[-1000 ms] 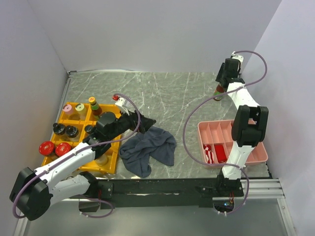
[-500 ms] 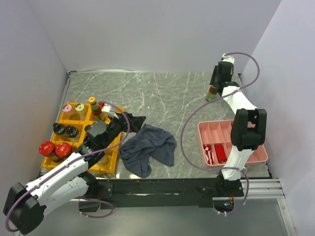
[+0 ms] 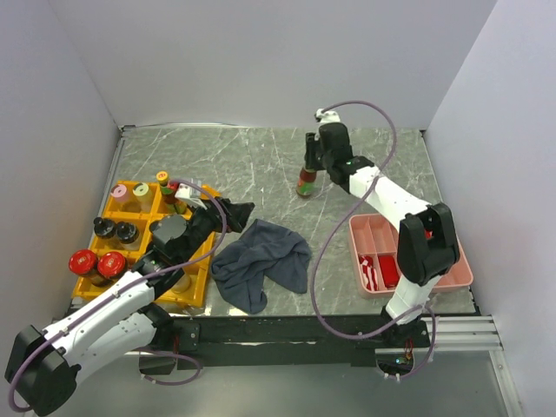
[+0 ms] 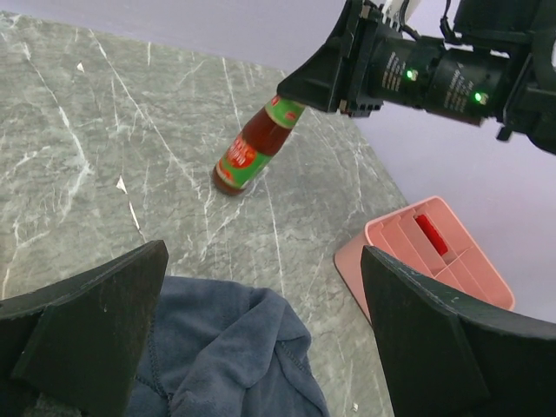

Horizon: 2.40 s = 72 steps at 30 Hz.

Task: Organize the condiment bottles
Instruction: Move the bottle to the center of the board, then pick up the bottle from the center of the board.

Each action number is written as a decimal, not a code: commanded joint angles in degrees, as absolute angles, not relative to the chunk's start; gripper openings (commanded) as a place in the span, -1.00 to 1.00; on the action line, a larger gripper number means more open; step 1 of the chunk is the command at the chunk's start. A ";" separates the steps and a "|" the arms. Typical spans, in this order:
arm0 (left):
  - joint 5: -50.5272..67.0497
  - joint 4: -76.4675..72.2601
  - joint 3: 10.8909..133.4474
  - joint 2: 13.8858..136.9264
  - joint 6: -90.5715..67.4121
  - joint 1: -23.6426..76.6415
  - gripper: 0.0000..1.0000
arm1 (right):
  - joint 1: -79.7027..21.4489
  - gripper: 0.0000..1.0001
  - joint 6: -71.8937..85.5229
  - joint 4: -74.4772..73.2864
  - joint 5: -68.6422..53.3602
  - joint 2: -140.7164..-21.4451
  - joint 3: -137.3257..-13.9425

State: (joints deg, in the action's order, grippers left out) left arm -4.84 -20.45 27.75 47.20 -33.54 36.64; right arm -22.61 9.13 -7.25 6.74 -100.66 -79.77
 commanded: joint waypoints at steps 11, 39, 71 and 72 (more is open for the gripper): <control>-6.15 -22.94 27.42 45.09 -33.40 36.91 0.99 | -39.72 -0.47 7.56 6.05 14.58 -92.11 -72.61; -9.76 -20.92 27.95 45.79 -32.43 36.91 0.99 | -43.68 1.00 19.06 -8.52 27.32 -73.93 -60.56; -11.95 -2.64 66.97 88.32 -21.01 40.69 0.56 | -42.72 0.96 34.36 5.54 36.04 -57.57 -36.30; -12.30 -2.38 67.58 89.64 -20.66 40.95 0.52 | -42.80 0.96 34.28 5.45 36.04 -57.57 -36.30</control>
State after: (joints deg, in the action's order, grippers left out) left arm -10.52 -4.08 63.13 86.85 -23.62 39.72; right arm -43.09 33.82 3.33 35.11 -58.81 -35.24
